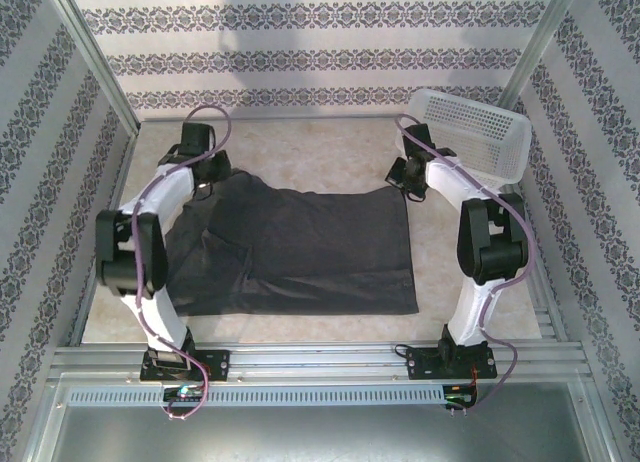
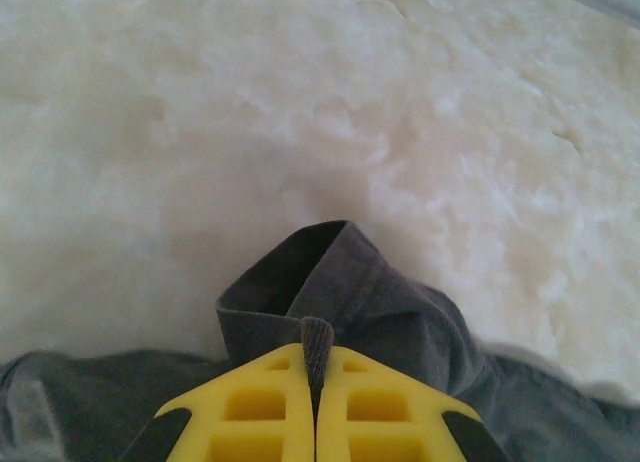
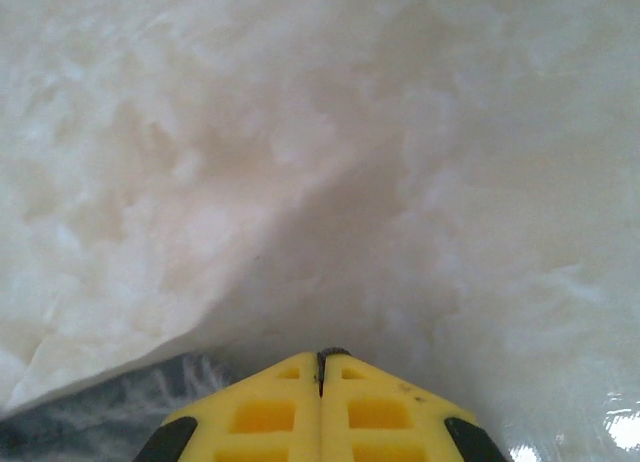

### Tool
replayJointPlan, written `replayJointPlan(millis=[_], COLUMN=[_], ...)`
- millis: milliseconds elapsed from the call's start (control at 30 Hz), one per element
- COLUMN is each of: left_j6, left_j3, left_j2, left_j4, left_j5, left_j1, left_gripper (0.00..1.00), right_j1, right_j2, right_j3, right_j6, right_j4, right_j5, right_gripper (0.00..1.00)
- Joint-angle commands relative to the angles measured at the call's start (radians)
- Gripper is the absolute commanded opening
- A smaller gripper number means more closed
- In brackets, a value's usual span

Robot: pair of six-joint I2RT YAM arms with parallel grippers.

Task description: Fold and stack the t-shirts

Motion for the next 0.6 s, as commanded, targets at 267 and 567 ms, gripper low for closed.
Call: replayJointPlan(millis=[267, 567], left_j6=[-0.026, -0.216], left_j3=[-0.337, -0.533], left_j2=[-0.513, -0.891], left_j4=[-0.072, -0.333], left_j5=[-0.074, -0.270], left_j1=[0.025, 0.025], left_gripper=[0.00, 0.00], right_j1=[0.024, 0.028], right_j2=[-0.234, -0.378], right_j3=[-0.214, -0.377], right_j6=[-0.112, -0.085], right_j4=[0.018, -0.095], right_j5=[-0.029, -0.069], right_gripper=[0.00, 0.00])
